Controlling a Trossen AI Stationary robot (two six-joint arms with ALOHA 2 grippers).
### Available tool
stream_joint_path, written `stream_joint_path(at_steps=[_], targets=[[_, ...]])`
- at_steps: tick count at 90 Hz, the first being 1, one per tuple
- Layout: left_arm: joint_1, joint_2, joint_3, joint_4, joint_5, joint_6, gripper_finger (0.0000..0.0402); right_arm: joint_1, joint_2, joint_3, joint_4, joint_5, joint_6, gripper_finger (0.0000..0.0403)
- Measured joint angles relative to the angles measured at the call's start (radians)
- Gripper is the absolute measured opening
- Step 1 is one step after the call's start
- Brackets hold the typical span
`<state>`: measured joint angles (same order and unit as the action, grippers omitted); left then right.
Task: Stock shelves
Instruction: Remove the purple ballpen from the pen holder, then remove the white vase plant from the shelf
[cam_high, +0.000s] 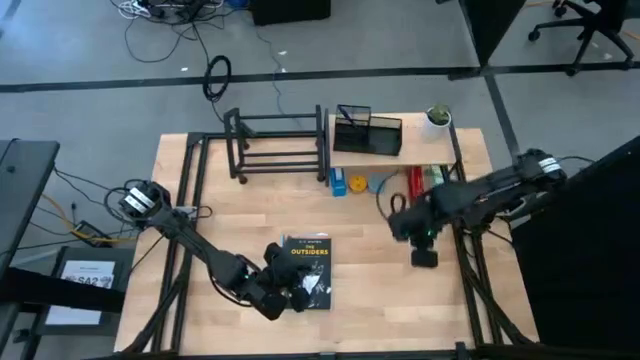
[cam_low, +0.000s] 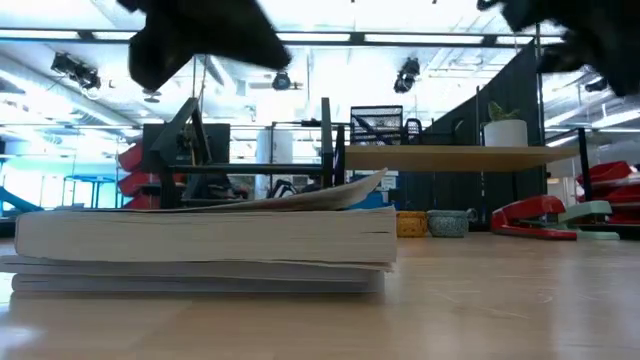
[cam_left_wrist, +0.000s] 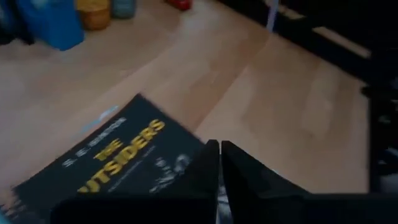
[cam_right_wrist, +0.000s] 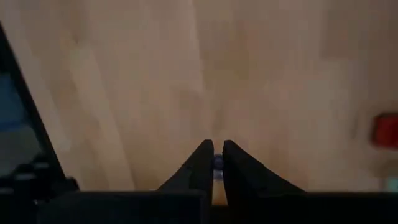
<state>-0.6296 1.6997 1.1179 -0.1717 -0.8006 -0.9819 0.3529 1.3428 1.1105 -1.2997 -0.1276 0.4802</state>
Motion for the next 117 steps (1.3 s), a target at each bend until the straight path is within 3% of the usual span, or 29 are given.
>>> stream_joint_path(at_steps=[17,37,54,73,84,100,108,117], targets=[[0.0,0.0,0.0,0.108,0.017,0.085,0.0,0.082,0.036,-0.048,-0.016,0.006,0.108,0.0022],[0.0,0.0,0.0,0.146,0.019,0.118,0.0,0.114,0.043,-0.053,-0.046,0.023,0.103,0.0119],[0.0,0.0,0.0,0.146,0.019,0.117,0.0,0.106,-0.019,0.014,-0.036,0.183,0.09,0.019],[0.005,0.0,0.0,0.2,0.019,0.153,0.0,0.052,-0.072,0.197,0.069,0.436,-0.027,0.0205],[0.015,0.0,0.0,0.305,0.016,0.267,0.0,-0.074,-0.069,0.3,0.192,0.559,-0.17,0.0192],[0.035,0.0,0.0,0.448,0.0,0.452,0.0,-0.387,-0.065,0.328,0.493,0.539,-0.442,0.0162],[0.043,0.0,0.0,0.476,-0.016,0.511,0.0,-0.56,-0.059,0.328,0.624,0.463,-0.516,0.0149],[0.049,0.0,0.0,0.476,-0.05,0.539,0.0,-0.747,-0.023,0.329,0.736,0.26,-0.542,0.0138]])
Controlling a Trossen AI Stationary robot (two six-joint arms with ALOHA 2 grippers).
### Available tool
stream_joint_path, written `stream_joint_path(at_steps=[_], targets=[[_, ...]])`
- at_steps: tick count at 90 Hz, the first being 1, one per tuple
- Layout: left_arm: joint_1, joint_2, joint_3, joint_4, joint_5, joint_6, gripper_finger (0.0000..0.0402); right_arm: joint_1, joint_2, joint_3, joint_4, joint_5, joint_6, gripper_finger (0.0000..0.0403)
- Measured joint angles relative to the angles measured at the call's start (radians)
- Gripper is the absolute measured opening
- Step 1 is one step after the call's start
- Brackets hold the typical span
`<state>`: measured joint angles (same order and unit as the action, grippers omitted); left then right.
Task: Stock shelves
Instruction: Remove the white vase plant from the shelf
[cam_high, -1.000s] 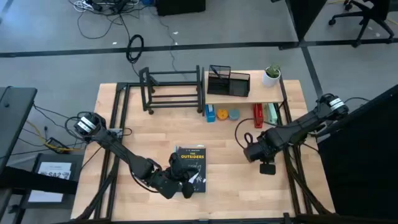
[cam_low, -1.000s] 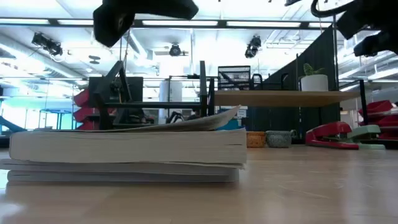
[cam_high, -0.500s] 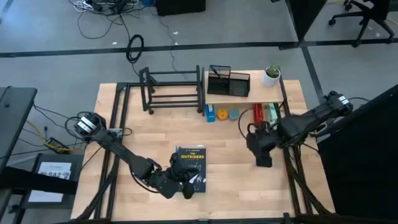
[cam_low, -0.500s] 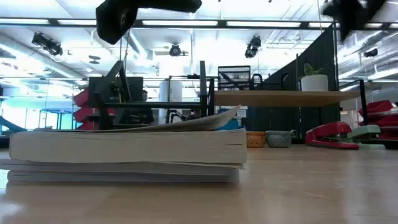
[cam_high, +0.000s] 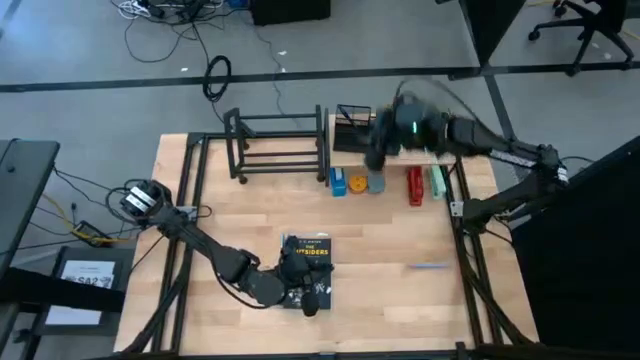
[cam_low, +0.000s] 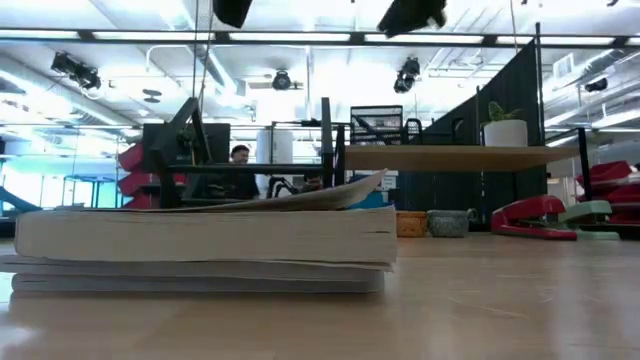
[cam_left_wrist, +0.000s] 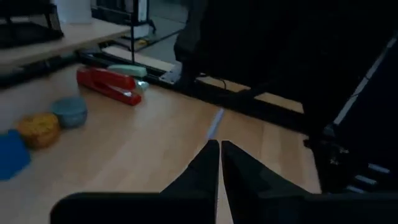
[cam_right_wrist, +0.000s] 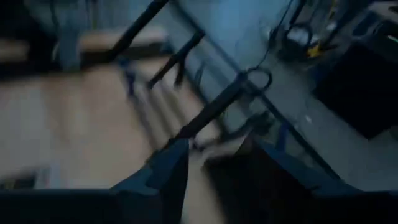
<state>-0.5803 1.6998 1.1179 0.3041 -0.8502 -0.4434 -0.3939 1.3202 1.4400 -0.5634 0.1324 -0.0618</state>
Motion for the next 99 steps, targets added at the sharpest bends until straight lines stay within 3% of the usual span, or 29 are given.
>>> stream_joint_path(at_steps=[13,36,61,85,99], targets=[[0.012,0.0,0.0,-0.003,-0.047,0.023,0.0,-0.185,0.101,0.0,0.09,-0.203,-0.004,0.0132],[0.04,0.0,0.0,-0.018,-0.05,0.024,0.0,-0.281,0.287,0.073,0.054,-0.286,-0.063,0.0154],[0.056,0.0,0.0,-0.025,-0.049,0.024,0.0,-0.28,0.379,0.211,-0.132,-0.26,-0.136,0.0174],[0.057,0.0,0.0,-0.045,-0.039,0.022,0.0,-0.289,0.374,0.306,-0.322,-0.294,-0.202,0.0151],[0.057,0.0,0.0,-0.045,-0.038,0.021,0.0,-0.289,0.373,0.312,-0.355,-0.222,-0.205,0.0138]])
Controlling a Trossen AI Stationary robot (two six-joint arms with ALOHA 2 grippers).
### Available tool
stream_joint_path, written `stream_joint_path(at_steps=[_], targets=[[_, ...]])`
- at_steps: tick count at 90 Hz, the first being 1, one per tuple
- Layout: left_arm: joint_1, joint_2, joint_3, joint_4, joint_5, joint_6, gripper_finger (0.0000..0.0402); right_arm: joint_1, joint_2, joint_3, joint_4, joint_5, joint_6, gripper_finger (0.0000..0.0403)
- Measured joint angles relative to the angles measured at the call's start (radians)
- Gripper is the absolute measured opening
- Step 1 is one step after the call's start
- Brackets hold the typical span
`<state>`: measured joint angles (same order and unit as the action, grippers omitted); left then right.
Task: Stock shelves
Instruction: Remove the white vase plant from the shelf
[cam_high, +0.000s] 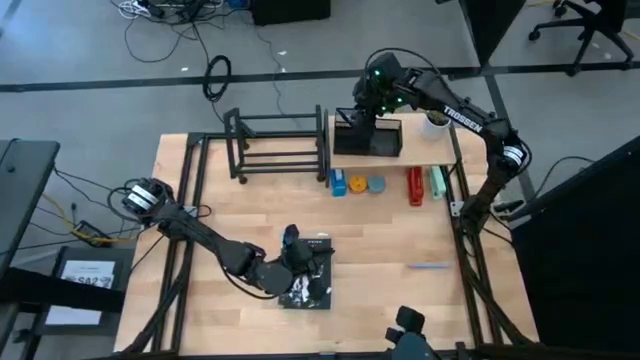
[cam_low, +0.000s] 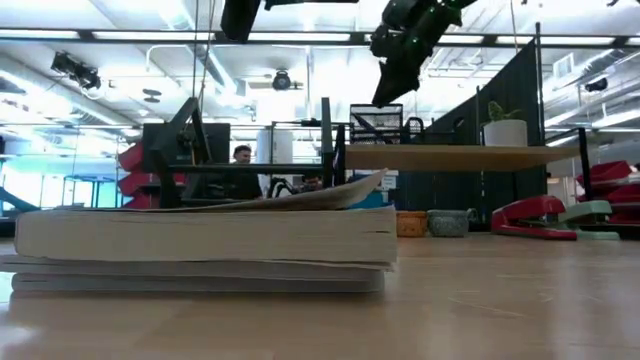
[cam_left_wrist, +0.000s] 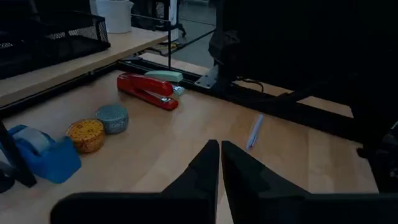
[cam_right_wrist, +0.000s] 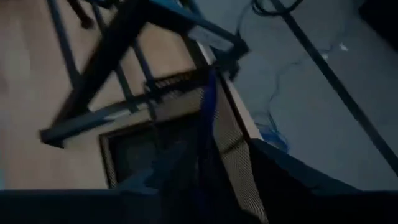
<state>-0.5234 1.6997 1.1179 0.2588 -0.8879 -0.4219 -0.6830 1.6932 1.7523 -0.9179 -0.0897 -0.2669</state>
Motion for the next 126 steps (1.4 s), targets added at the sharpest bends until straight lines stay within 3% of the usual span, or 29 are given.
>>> stream_joint_path(at_steps=[28,46,59,95,126], targets=[[0.0,0.0,0.0,0.0,0.001,-0.001,0.0,0.0,0.0,0.0,-0.097,0.227,-0.048,0.0116],[0.0,0.0,0.0,0.0,0.001,-0.001,0.0,0.014,0.0,0.0,-0.048,0.104,-0.041,0.0112],[0.006,0.0,0.0,0.001,0.001,-0.002,0.0,0.013,0.016,-0.002,0.022,0.084,0.008,0.0117],[0.009,0.0,0.0,0.008,0.002,-0.002,0.0,-0.031,0.084,0.001,0.078,-0.038,0.101,0.0191],[0.009,0.0,0.0,0.007,0.002,-0.002,0.0,-0.087,0.093,-0.009,0.088,-0.187,0.105,0.0171]])
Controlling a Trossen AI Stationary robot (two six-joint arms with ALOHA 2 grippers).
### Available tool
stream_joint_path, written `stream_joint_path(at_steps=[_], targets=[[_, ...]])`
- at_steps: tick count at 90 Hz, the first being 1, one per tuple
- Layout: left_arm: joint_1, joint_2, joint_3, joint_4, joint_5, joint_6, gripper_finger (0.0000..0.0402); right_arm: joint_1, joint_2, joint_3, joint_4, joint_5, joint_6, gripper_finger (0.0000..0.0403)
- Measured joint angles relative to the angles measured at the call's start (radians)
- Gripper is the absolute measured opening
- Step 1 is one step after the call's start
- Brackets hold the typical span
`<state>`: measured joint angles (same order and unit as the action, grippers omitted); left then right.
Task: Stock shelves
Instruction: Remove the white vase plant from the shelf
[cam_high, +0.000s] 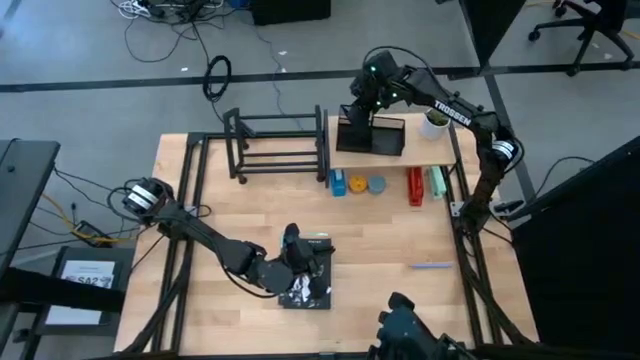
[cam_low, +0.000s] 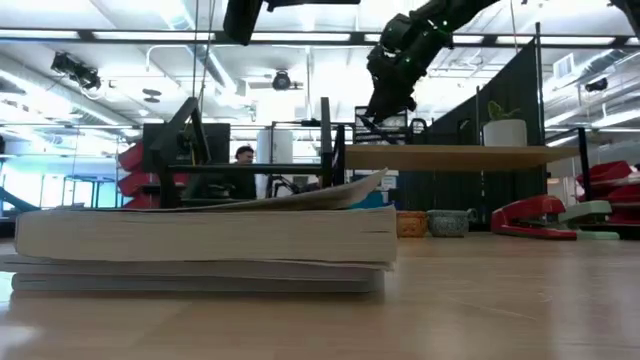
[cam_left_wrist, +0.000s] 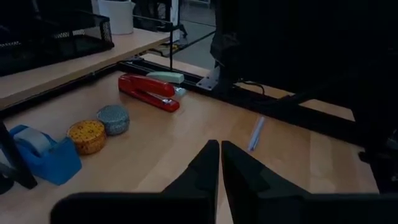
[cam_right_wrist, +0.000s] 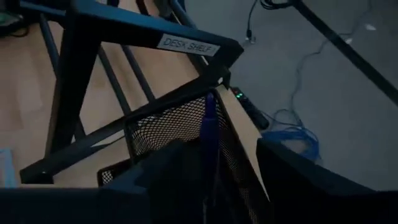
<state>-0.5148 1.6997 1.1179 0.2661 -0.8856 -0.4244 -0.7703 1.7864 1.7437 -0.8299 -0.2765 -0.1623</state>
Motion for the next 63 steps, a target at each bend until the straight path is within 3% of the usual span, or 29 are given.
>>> stream_joint_path(at_steps=[18,63], targets=[[0.0,0.0,0.0,0.0,0.0,0.0,0.0,-0.033,0.001,0.0,0.013,-0.131,0.003,0.0155],[0.007,0.0,0.0,0.0,-0.001,0.001,0.0,-0.021,0.087,0.009,0.026,-0.157,-0.011,0.0149]])
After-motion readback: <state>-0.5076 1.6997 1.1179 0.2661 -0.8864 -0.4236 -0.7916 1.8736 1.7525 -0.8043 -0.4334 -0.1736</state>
